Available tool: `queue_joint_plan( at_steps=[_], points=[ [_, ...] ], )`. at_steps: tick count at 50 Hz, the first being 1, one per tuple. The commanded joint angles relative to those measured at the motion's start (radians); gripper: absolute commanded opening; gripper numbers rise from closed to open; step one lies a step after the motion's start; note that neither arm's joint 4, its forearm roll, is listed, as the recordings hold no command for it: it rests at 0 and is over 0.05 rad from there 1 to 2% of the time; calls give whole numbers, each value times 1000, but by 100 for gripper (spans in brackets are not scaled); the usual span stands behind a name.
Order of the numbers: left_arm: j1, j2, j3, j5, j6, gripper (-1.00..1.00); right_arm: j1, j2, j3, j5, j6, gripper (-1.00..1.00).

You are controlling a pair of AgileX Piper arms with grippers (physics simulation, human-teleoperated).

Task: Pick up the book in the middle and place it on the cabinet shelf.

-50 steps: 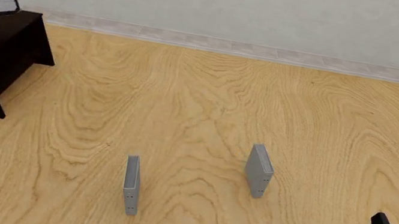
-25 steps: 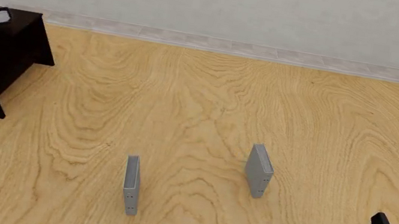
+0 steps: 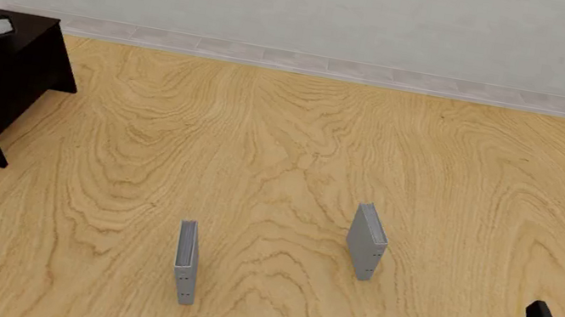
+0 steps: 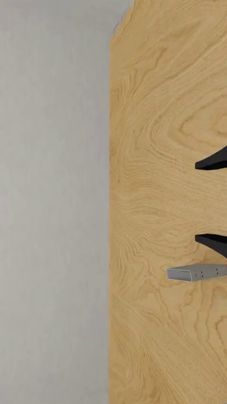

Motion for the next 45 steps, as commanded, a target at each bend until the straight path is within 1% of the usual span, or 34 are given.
queue_joint_plan(
  at_steps=[1, 2, 7, 8, 10, 11, 14, 23, 27, 41, 42, 44, 45],
  points=[
    [2, 52, -10, 1, 18, -100, 0, -1, -2, 2, -1, 100],
    [0, 65, -22, -4, 14, 100, 0, 0, 1, -2, -1, 100],
    [-14, 88, -22, -14, 13, 100, 0, 0, -1, 1, -1, 100],
    [-23, 92, -5, -14, 27, 100, 0, 0, 0, -1, -1, 100],
    [-27, 94, 1, -21, 29, 100, 0, 0, 1, -1, -1, 100],
    [-28, 106, -15, -23, 19, 100, 0, 0, 1, -2, 0, 100],
    [-32, 106, -25, -19, 12, 100, 0, 0, 2, -3, -1, 100],
    [-50, 113, -22, -8, 8, 100, 0, 1, 3, -4, 0, 100],
    [-64, 101, -28, 32, -23, 100, 0, 0, 0, 0, 0, 100],
    [-80, 56, 19, 73, -27, 100, 0, 0, 1, -2, -1, 100],
    [-81, 54, 16, 81, -32, 100, 0, 0, 2, -3, -1, 100],
    [-88, 50, -17, 130, -69, 100, 0, 1, 2, -3, 0, 100],
    [-88, 50, -18, 131, -69, 100, 0, 1, 2, -3, 0, 100]
  ],
)
